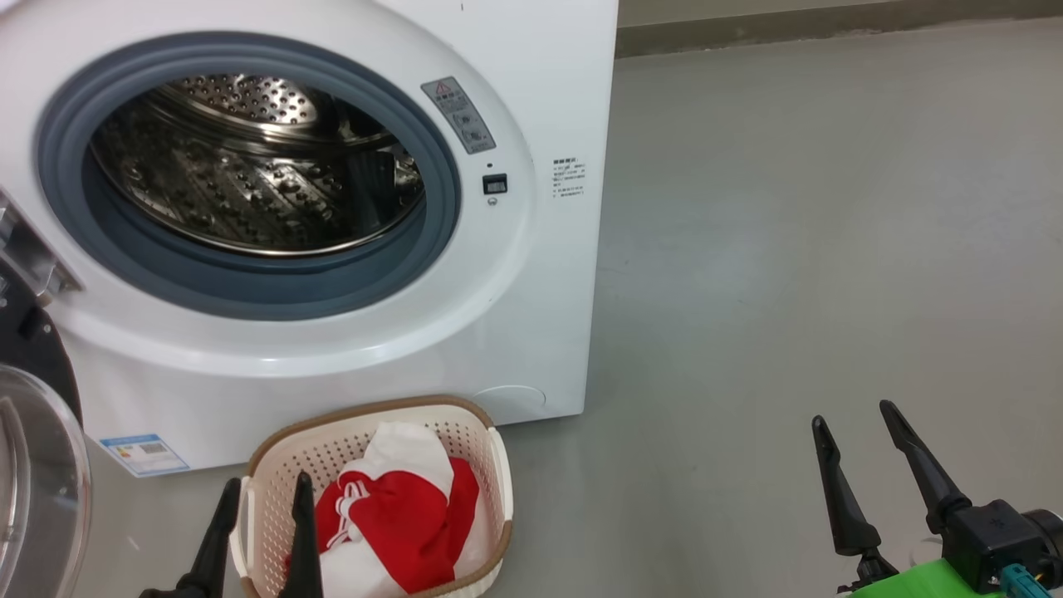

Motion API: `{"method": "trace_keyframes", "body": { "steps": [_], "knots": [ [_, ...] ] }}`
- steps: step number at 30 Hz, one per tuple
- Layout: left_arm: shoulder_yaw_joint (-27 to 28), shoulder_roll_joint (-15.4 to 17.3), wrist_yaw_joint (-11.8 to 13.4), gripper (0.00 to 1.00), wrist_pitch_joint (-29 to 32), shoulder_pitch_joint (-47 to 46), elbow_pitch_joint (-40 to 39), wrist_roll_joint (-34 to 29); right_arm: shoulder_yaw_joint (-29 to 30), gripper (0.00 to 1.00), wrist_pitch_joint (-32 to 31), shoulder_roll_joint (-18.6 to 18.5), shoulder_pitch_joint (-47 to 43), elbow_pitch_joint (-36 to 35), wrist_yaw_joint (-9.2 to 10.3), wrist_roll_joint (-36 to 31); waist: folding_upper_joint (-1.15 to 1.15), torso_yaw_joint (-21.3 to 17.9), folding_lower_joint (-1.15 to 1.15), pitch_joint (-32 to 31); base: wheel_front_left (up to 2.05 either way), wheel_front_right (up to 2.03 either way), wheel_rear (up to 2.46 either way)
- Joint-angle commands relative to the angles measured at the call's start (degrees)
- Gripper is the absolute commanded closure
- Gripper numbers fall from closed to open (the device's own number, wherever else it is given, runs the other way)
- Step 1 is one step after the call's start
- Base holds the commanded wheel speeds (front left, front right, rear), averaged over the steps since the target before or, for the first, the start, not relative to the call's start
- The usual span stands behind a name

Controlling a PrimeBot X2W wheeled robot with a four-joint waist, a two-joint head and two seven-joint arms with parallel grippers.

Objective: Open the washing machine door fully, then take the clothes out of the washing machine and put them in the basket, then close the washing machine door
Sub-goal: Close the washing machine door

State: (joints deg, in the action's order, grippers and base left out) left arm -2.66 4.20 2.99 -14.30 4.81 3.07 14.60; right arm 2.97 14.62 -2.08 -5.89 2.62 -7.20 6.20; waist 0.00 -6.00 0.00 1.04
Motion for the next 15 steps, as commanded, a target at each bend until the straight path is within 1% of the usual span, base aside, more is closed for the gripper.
{"method": "trace_keyframes", "body": {
  "steps": [1, 9, 12, 15],
  "knots": [
    [2.2, -0.1, -0.3, 0.00, -0.7, -0.7, -1.1, -0.8, -1.2, 0.00, 0.1, -0.8, 0.3, -1.7, -0.29, -0.4, 0.00, 0.0, 0.00, 0.1, -1.27, 1.27, 0.00],
    [2.6, -0.2, -1.0, 0.00, -0.7, -1.3, -1.4, -1.2, -1.3, 0.00, 0.1, -0.8, 0.6, -1.8, -0.29, -0.1, 0.00, 0.2, 0.00, 0.9, -1.54, 1.54, 0.00],
    [2.6, -0.3, -1.3, 0.00, -0.7, -1.4, -1.5, -1.2, -1.3, 0.00, 0.1, -0.8, 0.8, -1.8, -0.29, -0.1, 0.00, 0.4, 0.00, 1.1, -1.10, 1.00, 0.10],
    [2.6, -0.4, -1.6, 0.00, -0.7, -1.6, -1.9, -1.5, -1.3, 0.00, 0.1, -0.8, 0.9, -1.7, -0.29, 0.0, 0.00, 0.5, 0.00, 1.2, -0.64, 0.64, 0.00]
  ]
}}
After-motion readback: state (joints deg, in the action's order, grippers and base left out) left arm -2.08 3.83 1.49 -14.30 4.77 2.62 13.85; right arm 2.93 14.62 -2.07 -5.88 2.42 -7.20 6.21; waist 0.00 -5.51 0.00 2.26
